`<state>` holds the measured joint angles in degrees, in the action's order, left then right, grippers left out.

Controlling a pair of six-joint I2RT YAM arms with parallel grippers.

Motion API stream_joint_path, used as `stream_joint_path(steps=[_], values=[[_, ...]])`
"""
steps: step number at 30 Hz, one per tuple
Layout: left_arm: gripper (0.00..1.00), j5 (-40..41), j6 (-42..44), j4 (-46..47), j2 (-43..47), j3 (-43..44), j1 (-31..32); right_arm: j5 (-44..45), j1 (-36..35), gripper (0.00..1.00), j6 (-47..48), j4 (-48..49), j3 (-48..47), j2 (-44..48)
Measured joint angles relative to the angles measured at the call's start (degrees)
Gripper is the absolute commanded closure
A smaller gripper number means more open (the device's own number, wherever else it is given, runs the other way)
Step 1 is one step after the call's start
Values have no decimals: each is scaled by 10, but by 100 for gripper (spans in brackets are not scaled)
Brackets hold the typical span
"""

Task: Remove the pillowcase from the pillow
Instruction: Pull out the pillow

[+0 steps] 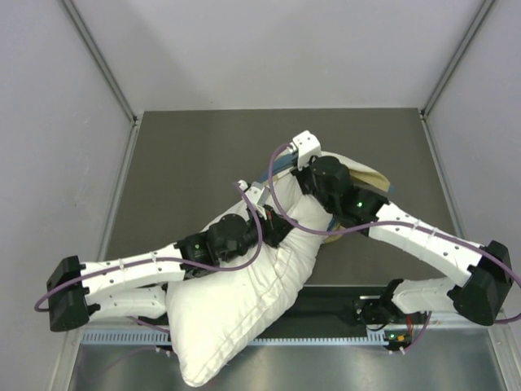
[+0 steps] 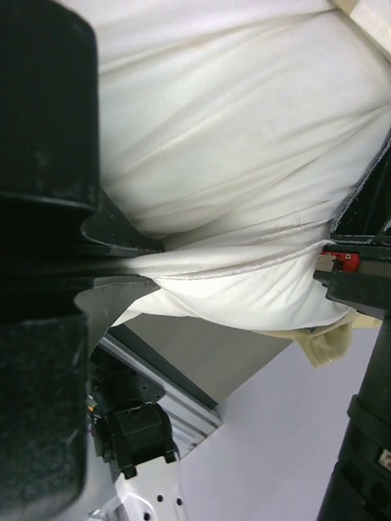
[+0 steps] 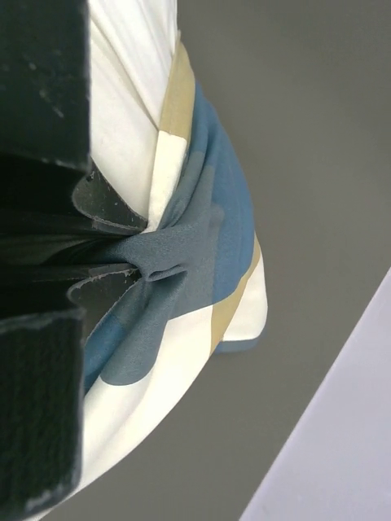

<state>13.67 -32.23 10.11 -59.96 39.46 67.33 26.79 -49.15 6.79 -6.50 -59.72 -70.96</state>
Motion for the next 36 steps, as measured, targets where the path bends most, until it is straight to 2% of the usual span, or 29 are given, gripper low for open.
stream_joint_path(steps=[13, 24, 28, 33, 36], values=[[100, 83, -48, 57, 7, -30, 24, -170, 89, 98, -77, -162, -144, -83], [100, 119, -82, 73, 1, -37, 52, -253, 132, 98, -106, -266, -206, -104], [100, 118, -91, 70, 4, -48, 65, -256, 153, 98, -102, -288, -223, -106], [100, 59, -114, 30, 45, -78, 131, -167, 262, 99, -62, -285, -243, -124], [100, 45, -119, 12, 59, -80, 136, -129, 280, 99, -50, -288, -246, -128]])
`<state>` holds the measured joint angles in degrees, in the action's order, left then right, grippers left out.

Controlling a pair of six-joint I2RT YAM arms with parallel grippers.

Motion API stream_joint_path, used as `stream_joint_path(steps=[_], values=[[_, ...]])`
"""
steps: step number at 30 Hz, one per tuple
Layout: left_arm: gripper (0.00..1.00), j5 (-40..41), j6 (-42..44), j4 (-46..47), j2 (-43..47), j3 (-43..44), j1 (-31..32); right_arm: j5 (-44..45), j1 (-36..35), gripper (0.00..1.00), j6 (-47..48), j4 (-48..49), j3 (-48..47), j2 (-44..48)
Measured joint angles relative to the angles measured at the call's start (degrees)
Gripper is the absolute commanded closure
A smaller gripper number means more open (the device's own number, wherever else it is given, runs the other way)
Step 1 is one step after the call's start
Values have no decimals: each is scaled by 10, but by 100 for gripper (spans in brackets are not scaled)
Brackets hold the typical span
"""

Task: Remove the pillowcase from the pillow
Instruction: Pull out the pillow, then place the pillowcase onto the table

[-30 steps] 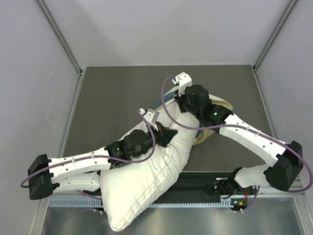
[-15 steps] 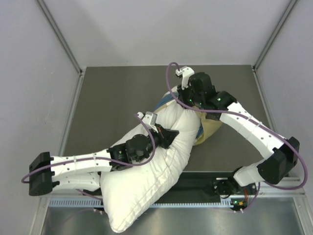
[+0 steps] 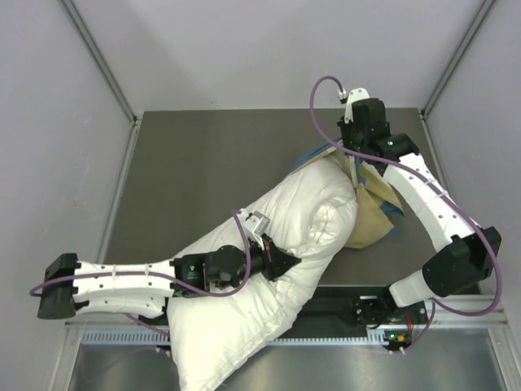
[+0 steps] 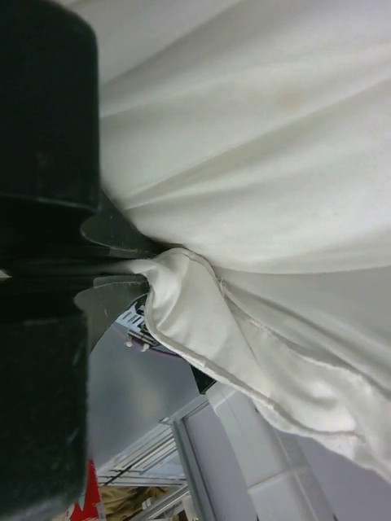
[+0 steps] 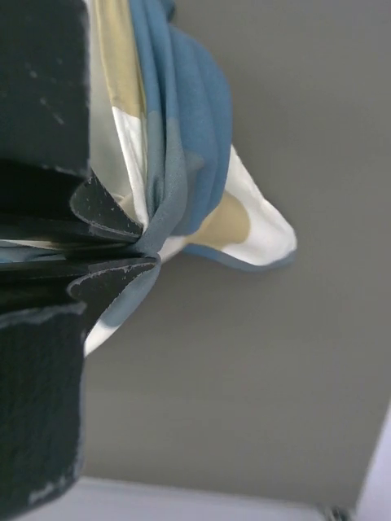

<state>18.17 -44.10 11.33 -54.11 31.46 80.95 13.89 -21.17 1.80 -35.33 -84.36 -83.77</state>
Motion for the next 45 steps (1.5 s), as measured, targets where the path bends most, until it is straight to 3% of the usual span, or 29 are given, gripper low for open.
stream_joint_path(steps=[11, 22, 30, 45], values=[[100, -28, -11, -95, 13, 22, 21, 155, 56, 100, 42, 166, -4, 8], [100, 56, -35, -168, 44, 55, 7, 179, 60, 99, 47, 208, 56, 63], [100, 19, 17, -170, -10, 114, -145, 179, 83, 99, 41, 204, 83, 83], [100, -64, 171, -243, -48, 249, -493, 162, 222, 99, 1, 188, 133, 174]])
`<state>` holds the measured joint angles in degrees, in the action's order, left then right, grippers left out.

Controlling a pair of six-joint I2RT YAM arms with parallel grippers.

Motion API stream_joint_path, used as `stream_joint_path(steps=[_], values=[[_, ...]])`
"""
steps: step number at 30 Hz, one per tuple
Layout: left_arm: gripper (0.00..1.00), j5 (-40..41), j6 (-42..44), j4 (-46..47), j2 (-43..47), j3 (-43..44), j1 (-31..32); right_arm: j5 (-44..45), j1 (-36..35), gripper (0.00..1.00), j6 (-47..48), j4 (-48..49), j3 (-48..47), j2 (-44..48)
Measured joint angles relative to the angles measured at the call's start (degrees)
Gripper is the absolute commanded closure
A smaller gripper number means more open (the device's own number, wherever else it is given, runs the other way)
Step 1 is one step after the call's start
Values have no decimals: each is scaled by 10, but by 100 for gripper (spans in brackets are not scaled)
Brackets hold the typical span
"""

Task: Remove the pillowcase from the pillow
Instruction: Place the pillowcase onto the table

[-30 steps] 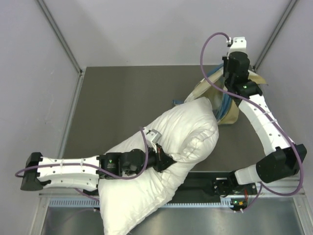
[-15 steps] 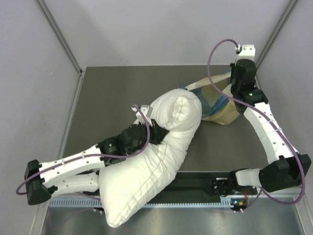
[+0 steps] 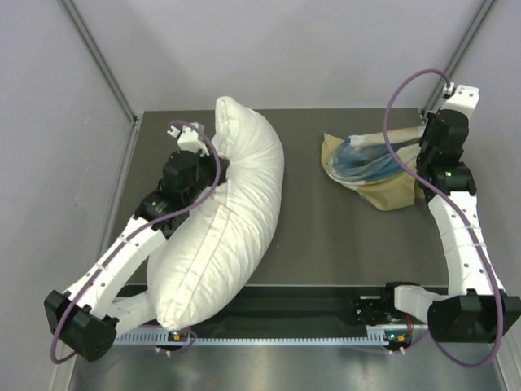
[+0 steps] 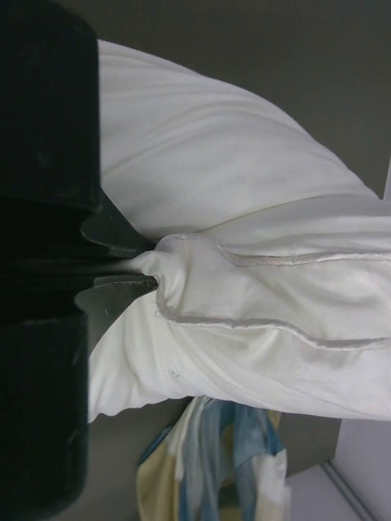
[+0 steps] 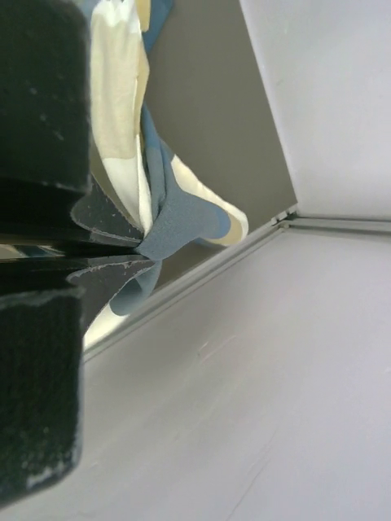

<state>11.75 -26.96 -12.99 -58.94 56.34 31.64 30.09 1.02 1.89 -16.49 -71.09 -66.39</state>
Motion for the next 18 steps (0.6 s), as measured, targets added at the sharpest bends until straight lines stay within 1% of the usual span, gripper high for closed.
stream_joint_path(steps=[7, 9, 12, 14, 15, 16, 17, 18], values=[[100, -65, 27, -12, -58, 51, -144, 0, 2, 93, -29, -31, 24, 49], [100, -69, 32, -24, -79, 76, -169, -5, 2, 91, -41, -44, 33, 64], [100, -69, 42, -38, -109, 113, -180, -20, 2, 84, -59, -60, 47, 87], [98, -75, 47, -51, -122, 132, -180, -37, 2, 70, -72, -73, 57, 102], [91, -77, 48, -55, -125, 138, -180, -45, 2, 61, -78, -80, 60, 108], [59, -78, 49, -60, -127, 143, -180, -52, 2, 37, -82, -87, 63, 113], [42, -79, 51, -64, -127, 146, -180, -62, 2, 30, -91, -94, 63, 116], [32, -79, 55, -71, -127, 151, -180, -71, 3, 20, -94, -101, 63, 119]])
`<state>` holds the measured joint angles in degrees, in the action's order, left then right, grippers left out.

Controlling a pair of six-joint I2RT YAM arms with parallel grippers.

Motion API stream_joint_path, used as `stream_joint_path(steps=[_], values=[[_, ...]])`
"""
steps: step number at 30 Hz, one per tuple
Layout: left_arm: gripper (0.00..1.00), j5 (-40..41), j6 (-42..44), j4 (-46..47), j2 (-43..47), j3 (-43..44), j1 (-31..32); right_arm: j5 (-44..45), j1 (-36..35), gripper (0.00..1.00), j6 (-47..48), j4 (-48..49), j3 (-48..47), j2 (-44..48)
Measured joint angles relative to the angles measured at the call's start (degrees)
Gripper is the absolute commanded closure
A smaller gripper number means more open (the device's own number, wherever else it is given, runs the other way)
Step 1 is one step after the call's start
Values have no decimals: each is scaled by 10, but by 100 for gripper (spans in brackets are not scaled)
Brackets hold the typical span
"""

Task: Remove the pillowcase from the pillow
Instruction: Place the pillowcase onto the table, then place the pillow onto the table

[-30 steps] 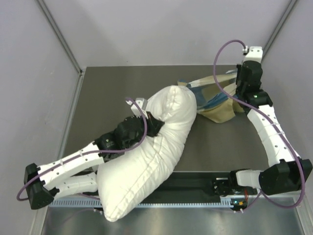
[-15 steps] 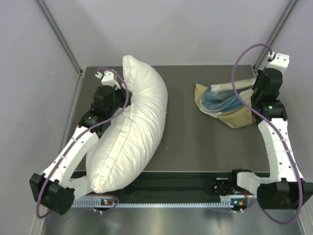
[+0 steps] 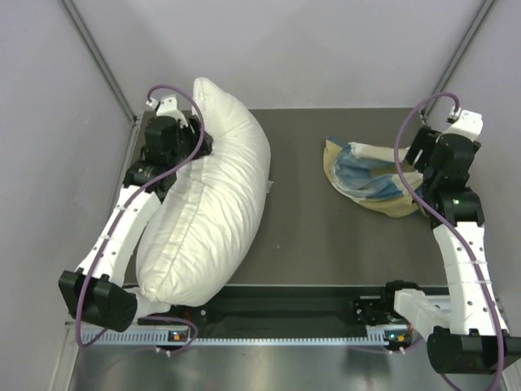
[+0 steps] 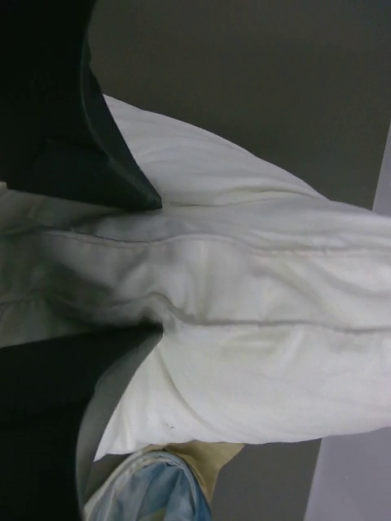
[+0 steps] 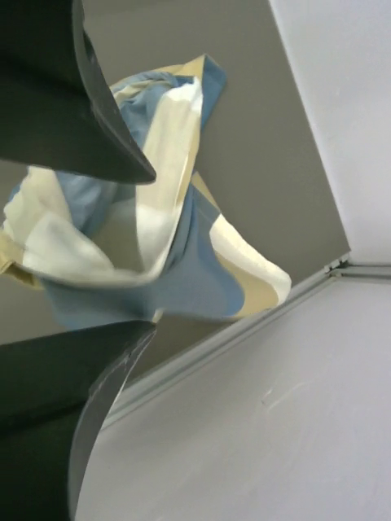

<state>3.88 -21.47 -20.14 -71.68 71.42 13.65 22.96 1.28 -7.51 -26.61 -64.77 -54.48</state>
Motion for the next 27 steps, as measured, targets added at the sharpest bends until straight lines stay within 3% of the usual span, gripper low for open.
stream_joint_path(steps=[2, 3, 8, 16, 27], values=[[3, -2, 4, -12, 1, 11, -2, -17, 0, 9, -7, -14, 0, 5], [1, -5, 7, -16, 1, 17, -2, -26, 0, 7, -8, -22, 0, 8], [1, -32, 4, -58, 13, 63, -3, -57, 0, 0, -17, -55, -14, 16], [1, -50, 4, -87, 97, 123, -3, -125, 0, 0, -16, -85, -89, 52], [1, -22, 10, -134, 177, 102, -3, -278, 0, 0, -24, -85, -68, 134]])
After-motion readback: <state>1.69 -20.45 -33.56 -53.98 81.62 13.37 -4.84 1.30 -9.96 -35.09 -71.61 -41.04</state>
